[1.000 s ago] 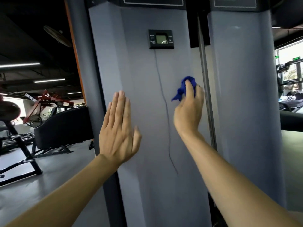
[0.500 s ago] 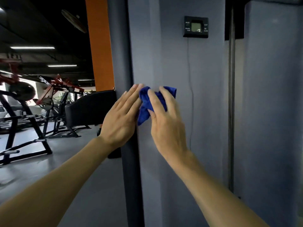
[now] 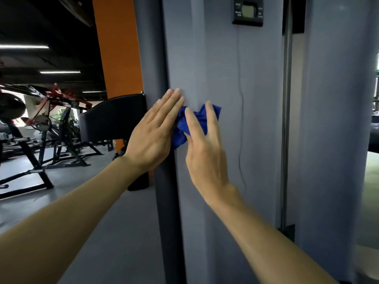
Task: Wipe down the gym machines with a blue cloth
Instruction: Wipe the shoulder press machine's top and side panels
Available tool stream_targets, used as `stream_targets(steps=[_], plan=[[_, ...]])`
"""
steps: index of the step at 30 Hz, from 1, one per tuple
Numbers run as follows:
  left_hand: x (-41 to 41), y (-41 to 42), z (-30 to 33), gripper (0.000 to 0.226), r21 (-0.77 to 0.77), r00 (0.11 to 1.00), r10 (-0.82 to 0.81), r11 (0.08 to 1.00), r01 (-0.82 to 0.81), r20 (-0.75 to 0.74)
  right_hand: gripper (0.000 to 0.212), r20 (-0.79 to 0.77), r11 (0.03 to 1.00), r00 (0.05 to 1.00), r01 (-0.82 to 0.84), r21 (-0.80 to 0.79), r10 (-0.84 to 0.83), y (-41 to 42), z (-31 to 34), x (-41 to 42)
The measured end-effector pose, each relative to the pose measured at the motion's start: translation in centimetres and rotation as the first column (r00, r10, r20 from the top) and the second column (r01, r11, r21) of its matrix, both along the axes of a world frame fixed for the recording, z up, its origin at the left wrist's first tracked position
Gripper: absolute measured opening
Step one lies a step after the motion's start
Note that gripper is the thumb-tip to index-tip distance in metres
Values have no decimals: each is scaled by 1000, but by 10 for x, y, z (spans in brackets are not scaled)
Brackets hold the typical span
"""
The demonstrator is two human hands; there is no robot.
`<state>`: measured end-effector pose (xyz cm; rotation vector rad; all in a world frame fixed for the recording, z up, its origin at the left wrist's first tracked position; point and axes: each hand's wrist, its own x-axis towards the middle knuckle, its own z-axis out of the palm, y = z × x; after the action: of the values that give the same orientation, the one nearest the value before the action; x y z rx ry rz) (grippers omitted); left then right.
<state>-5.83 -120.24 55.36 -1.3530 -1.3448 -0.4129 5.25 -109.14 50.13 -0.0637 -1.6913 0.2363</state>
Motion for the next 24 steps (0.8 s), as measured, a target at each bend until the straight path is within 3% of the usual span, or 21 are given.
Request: stream_targets(steps=[3,6,8,11,14,20,24], plan=[[-1,3,-3,53,29,1000,-2,1000,2,-14,50,-17,995,997,74,70,-73,1,-70,1],[0,7,-8,52,50,1000,-9,999,8,15,50,70,991,995,63,120,-72,6,-139,12],[1,8,-10,53,59,1000,-2,998,1,24,50,67,996,998,1,94,-7,11,-132,12],[1,9,-9,56,55,1000,15,998,-16,17,48,-11,993,993,-114,1,114,13,-62,5],[6,11,-11,57,59,998,53,997,-55,28,47,-85,993,989,-119,-4,118,17,-13,1],[19,13,-14,61,89,992,118,989,-122,54,38,-20,989,991,-134,59,136,16,-117,11],[25,14,-15,61,122,983,184,975,-184,11,44,-35,992,992,-121,23,121,38,-77,17]])
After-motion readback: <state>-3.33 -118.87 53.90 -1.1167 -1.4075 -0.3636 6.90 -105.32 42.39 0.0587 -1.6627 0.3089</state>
